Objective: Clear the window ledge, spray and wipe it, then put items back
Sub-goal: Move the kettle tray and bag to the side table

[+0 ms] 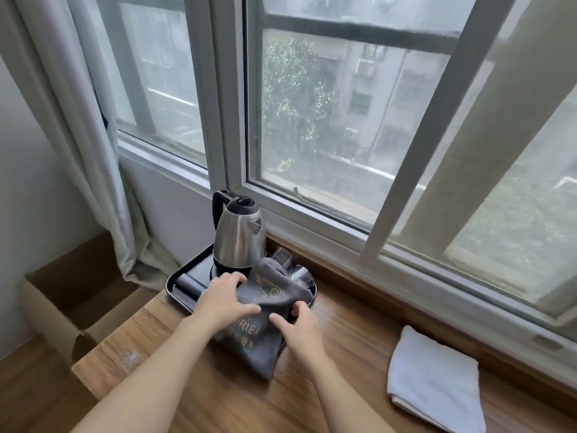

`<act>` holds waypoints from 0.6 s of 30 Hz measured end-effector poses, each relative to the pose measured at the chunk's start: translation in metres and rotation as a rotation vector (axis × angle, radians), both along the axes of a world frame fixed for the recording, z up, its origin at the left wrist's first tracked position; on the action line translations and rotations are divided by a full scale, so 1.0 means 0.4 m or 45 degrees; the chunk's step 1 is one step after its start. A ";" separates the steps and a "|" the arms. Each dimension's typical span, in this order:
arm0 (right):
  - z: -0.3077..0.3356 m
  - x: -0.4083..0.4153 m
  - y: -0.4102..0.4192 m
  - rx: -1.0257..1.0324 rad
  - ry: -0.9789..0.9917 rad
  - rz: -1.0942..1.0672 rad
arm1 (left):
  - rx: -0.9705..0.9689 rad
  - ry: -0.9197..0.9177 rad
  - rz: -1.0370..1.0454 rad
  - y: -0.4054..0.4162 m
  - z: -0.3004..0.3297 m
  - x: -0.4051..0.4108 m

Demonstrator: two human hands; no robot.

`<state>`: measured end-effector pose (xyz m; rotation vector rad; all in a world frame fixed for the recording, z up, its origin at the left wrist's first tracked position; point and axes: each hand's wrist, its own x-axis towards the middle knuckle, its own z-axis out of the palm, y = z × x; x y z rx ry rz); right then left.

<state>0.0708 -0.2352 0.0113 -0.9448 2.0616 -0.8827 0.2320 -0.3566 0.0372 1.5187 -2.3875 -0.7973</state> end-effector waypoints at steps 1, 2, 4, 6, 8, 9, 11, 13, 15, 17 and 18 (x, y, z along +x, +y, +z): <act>-0.004 0.004 -0.012 0.005 -0.003 -0.042 | 0.003 0.004 -0.015 -0.021 -0.003 0.004; -0.007 0.011 -0.021 0.002 0.001 -0.088 | 0.014 0.012 -0.030 -0.041 -0.008 0.012; -0.015 0.030 -0.036 0.002 0.008 -0.189 | 0.032 0.004 -0.064 -0.079 -0.016 0.034; -0.023 0.052 -0.049 0.003 0.023 -0.289 | 0.019 -0.018 -0.091 -0.118 -0.024 0.066; -0.022 0.080 -0.061 -0.010 0.021 -0.379 | -0.034 -0.067 -0.099 -0.161 -0.034 0.102; -0.022 0.095 -0.067 -0.016 0.036 -0.426 | -0.076 -0.110 -0.095 -0.184 -0.040 0.121; -0.026 0.121 -0.079 -0.003 0.100 -0.527 | -0.107 -0.221 -0.075 -0.230 -0.049 0.156; -0.025 0.144 -0.095 0.045 0.164 -0.626 | -0.083 -0.304 -0.047 -0.275 -0.057 0.184; -0.026 0.160 -0.110 0.103 0.116 -0.706 | -0.044 -0.327 -0.033 -0.317 -0.067 0.205; -0.031 0.167 -0.122 0.133 0.018 -0.761 | 0.032 -0.295 -0.040 -0.349 -0.077 0.214; -0.033 0.168 -0.126 0.145 -0.015 -0.780 | 0.092 -0.266 -0.045 -0.363 -0.083 0.215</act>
